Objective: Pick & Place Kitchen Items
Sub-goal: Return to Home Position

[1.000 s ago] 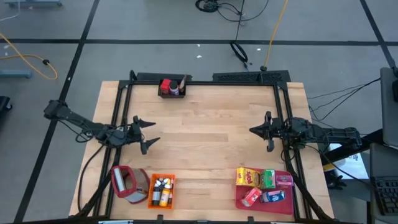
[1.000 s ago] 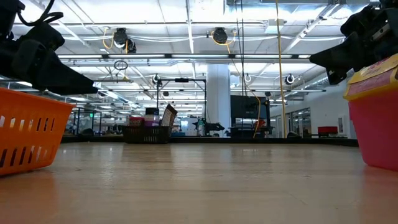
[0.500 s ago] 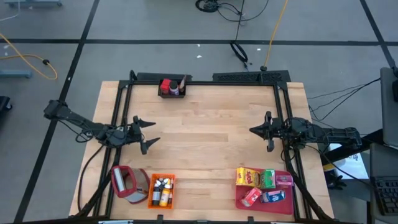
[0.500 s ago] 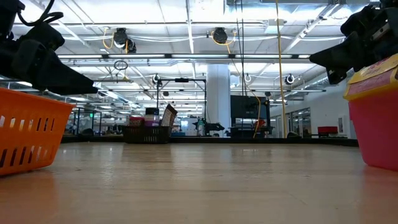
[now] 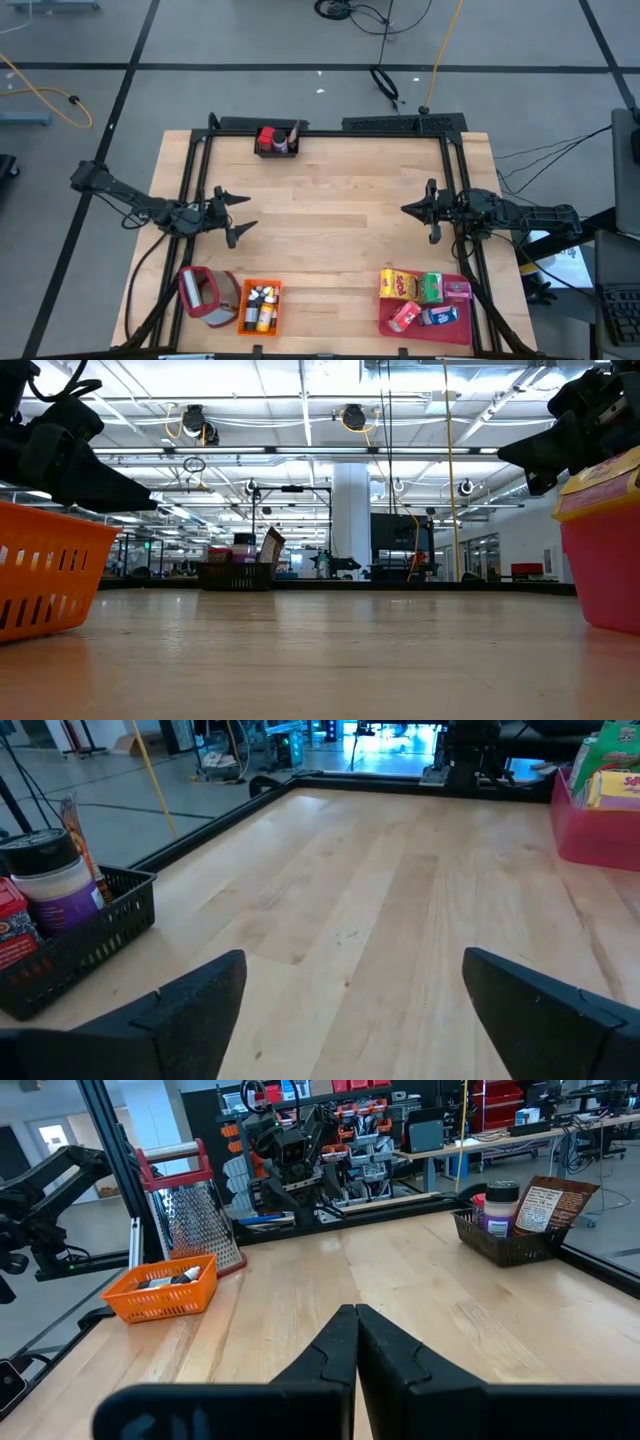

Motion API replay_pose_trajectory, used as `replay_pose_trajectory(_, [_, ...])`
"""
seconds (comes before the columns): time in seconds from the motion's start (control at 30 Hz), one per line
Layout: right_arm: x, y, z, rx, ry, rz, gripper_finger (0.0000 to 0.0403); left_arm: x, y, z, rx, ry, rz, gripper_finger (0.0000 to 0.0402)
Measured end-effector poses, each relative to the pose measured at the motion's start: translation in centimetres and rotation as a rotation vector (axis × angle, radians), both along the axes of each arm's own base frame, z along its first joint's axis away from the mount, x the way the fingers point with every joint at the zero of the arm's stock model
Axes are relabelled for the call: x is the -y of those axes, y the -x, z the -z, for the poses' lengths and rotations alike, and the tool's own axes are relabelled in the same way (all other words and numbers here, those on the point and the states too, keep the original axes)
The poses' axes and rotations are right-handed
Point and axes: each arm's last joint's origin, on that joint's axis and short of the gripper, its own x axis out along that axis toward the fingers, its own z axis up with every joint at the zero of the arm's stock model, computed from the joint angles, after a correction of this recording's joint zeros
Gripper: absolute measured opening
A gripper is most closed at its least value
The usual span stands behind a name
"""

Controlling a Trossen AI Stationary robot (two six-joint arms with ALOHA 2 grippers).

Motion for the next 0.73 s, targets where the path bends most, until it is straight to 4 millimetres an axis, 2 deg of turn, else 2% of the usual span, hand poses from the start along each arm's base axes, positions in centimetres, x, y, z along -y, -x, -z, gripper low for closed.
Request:
replay_pose_trajectory(0.5, [0.0,0.0,0.0,0.0,0.0,0.0,0.0,0.0,0.0,-0.01,0.0,0.0,0.0,0.0366])
replay_pose_trajectory(0.73, [0.0,0.0,-0.01,0.0,0.0,0.0,0.0,0.0,0.0,-0.01,0.0,0.0,0.0,0.0375])
